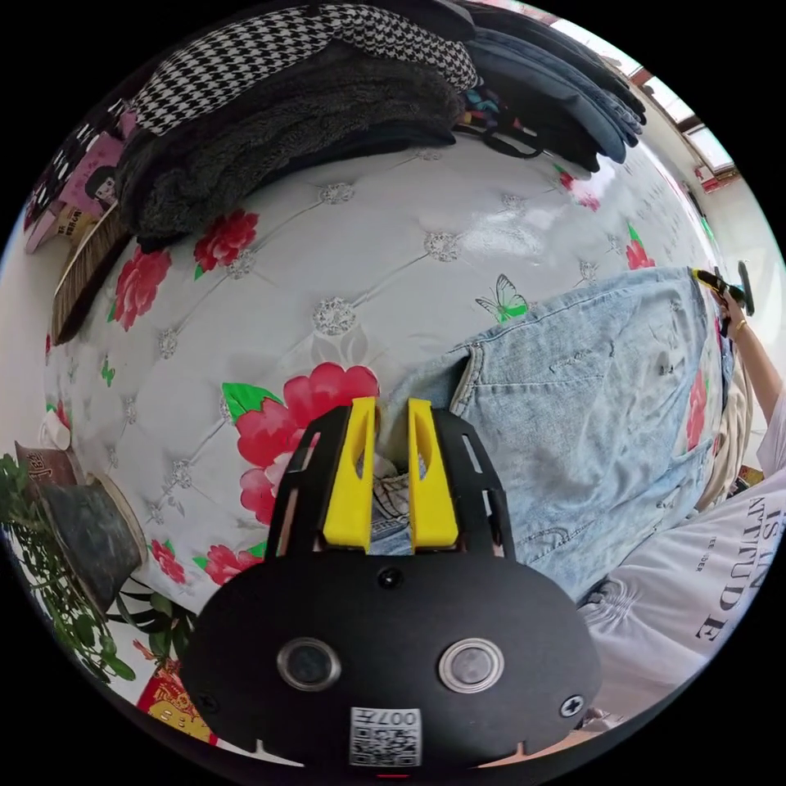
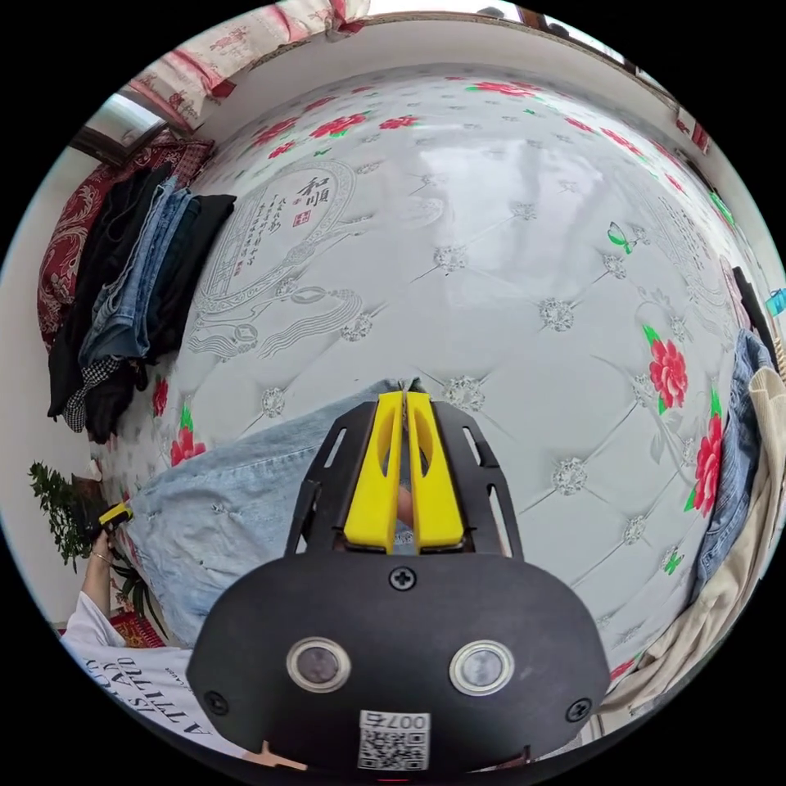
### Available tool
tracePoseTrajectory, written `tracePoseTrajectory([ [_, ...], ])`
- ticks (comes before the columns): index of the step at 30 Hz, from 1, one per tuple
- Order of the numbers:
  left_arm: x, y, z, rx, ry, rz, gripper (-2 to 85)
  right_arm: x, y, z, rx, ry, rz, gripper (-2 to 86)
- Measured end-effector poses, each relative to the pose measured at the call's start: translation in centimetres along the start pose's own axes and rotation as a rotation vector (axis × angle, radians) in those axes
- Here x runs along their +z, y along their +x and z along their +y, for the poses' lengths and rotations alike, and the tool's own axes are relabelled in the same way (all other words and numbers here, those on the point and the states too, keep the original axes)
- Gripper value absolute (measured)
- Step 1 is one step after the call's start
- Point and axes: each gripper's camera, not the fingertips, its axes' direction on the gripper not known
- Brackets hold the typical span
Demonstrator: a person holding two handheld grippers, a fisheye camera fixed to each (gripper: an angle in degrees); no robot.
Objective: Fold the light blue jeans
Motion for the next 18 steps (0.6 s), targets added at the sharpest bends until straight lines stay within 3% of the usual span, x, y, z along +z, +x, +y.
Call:
tracePoseTrajectory([
  [4,-1.2,0.0,0.6,0.038,0.003,0.009,1.2,-4.9,-0.4,1.1,-0.075,0.116,-0.041,-0.2],
  [8,-7.4,-1.3,4.2,0.028,0.18,0.106,0.3,-12.7,0.6,4.0,-0.114,0.262,-0.213,-0.3],
  [13,-14.9,-2.0,12.7,0.072,0.382,0.152,0.0,-22.5,2.6,13.9,-0.167,0.426,-0.305,-0.3],
  [18,-17.9,-2.6,22.9,0.071,0.523,0.24,0.0,-26.5,6.7,25.4,-0.15,0.468,-0.291,-0.3],
])
